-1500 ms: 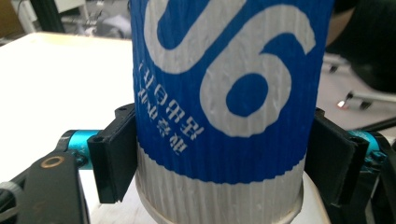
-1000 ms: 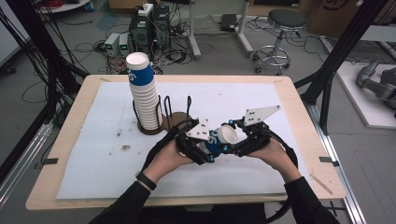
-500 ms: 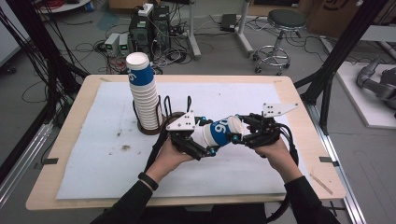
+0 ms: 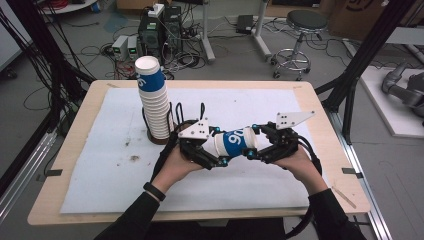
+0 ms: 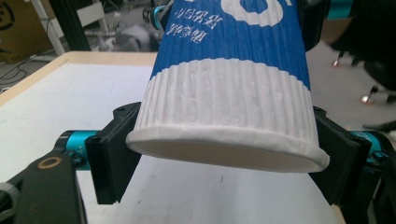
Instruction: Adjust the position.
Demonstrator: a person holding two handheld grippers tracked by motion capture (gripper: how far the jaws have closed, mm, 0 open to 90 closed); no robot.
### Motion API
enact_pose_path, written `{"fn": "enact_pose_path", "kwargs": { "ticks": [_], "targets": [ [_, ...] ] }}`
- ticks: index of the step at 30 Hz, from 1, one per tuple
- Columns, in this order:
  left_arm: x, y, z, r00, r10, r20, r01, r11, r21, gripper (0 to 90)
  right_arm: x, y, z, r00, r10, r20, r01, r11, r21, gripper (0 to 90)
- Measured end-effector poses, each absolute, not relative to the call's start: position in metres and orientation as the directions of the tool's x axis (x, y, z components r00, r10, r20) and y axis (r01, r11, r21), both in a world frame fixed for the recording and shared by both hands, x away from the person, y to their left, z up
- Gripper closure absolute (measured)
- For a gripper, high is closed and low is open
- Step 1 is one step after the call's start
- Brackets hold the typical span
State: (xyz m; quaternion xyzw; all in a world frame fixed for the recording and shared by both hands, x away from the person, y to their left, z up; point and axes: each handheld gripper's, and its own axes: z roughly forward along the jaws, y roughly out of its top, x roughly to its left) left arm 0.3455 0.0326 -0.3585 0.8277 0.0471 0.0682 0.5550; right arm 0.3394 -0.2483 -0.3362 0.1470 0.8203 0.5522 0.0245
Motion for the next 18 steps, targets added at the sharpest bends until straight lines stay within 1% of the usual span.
{"fn": "enact_pose_path", "kwargs": {
  "ticks": [2,4,5,7,9,12,14,18],
  "targets": [
    [0.344,0.032,-0.354,0.982,0.159,0.106,-0.026,-0.438,0.899,19.9,0.338,-0.246,-0.335,-0.959,0.264,0.106,0.201,0.362,0.910,20.5],
    [0.343,0.032,-0.351,0.981,0.149,0.120,-0.036,-0.472,0.881,20.0,0.338,-0.243,-0.336,-0.960,0.260,0.100,0.197,0.379,0.904,21.6],
    [0.342,0.032,-0.350,0.980,0.149,0.131,-0.043,-0.485,0.873,20.1,0.338,-0.242,-0.338,-0.959,0.265,0.103,0.204,0.390,0.898,26.5],
    [0.341,0.032,-0.347,0.979,0.145,0.141,-0.052,-0.495,0.868,19.9,0.340,-0.242,-0.340,-0.962,0.251,0.106,0.200,0.387,0.900,27.5],
    [0.342,0.033,-0.348,0.981,0.153,0.117,-0.035,-0.456,0.890,17.4,0.341,-0.245,-0.341,-0.966,0.229,0.124,0.203,0.367,0.908,28.5],
    [0.346,0.035,-0.353,0.984,0.174,0.037,0.021,-0.324,0.946,14.4,0.343,-0.251,-0.340,-0.966,0.211,0.151,0.210,0.296,0.932,30.2],
    [0.347,0.037,-0.357,0.984,0.179,-0.002,0.048,-0.253,0.966,13.7,0.343,-0.254,-0.341,-0.965,0.213,0.151,0.207,0.273,0.939,30.4],
    [0.351,0.037,-0.364,0.986,0.153,-0.072,0.102,-0.199,0.975,12.5,0.344,-0.259,-0.344,-0.964,0.194,0.180,0.219,0.207,0.953,30.6]
  ]
}}
